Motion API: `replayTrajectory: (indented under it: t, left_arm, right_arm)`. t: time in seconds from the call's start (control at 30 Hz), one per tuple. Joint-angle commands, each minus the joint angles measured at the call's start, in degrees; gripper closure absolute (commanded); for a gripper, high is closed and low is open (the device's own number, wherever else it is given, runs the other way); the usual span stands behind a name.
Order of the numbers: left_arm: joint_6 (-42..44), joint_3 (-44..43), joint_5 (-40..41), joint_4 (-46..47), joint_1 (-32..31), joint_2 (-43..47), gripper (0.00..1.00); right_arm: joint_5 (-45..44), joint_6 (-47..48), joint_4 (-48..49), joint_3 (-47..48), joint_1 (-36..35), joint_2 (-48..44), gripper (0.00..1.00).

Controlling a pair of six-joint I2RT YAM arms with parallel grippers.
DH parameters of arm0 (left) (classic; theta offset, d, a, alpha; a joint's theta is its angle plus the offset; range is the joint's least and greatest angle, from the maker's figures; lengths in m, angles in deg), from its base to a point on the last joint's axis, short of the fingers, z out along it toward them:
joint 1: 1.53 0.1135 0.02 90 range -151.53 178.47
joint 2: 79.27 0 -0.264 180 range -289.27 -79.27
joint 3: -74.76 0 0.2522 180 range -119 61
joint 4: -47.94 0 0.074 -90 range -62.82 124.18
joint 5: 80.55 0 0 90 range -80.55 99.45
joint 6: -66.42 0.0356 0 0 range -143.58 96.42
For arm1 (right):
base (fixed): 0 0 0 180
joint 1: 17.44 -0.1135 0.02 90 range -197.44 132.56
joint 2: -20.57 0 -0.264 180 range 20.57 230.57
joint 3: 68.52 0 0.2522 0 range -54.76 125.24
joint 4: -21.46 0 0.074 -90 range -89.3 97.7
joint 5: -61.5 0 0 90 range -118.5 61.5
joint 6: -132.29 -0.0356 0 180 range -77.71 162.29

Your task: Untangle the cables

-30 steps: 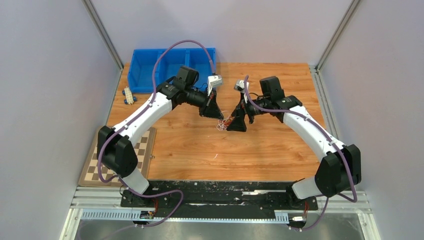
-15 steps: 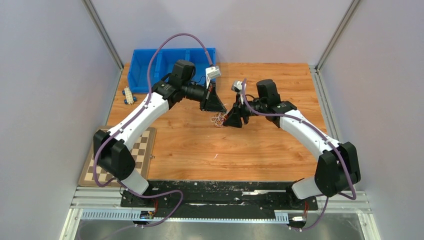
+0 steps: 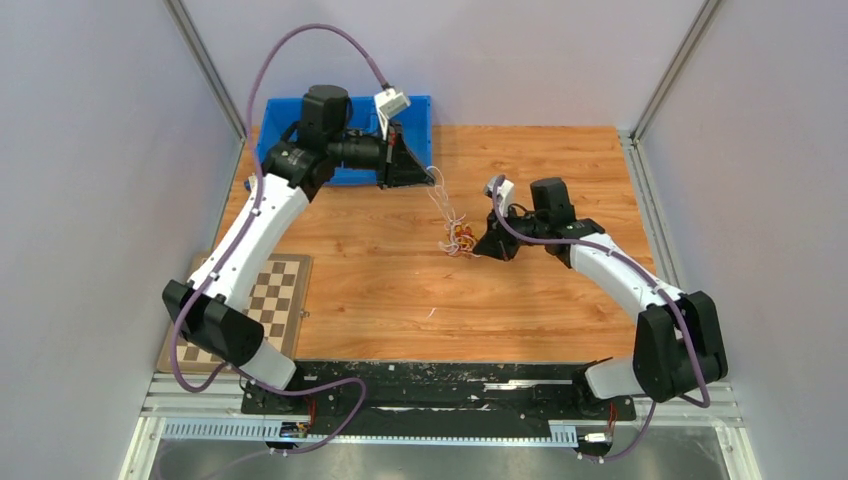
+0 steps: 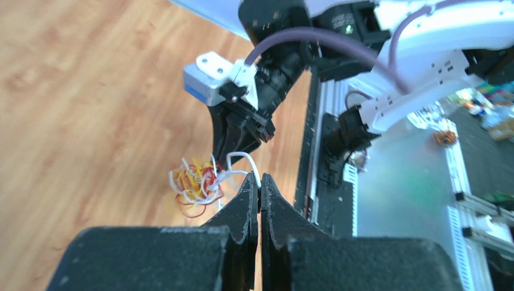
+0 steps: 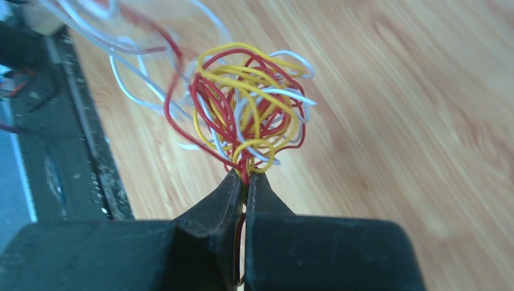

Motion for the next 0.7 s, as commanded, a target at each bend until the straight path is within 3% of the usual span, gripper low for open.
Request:
replayTrajectory:
  t: [0.0,0.3,0.67]
  left_arm:
    - [1.3,-9.32,0.65,-2.38,2.45,6.08,1.0]
    - [-9.63,-19.36,0.42,4.08,14.81,5.84,1.0]
    - [-20.11,-31.98,0.59,14.79,25.17,4.27,1.0]
  right_arm:
    - [-6.51,5.6,-5.8,-3.93,6.28,0.84,1.0]
    - [-17.38,15.48,-14.52,-4.58,15.56,4.34,1.0]
    - [-25.4,19.68,-16.3,-5.15,19.31,10.37,1.0]
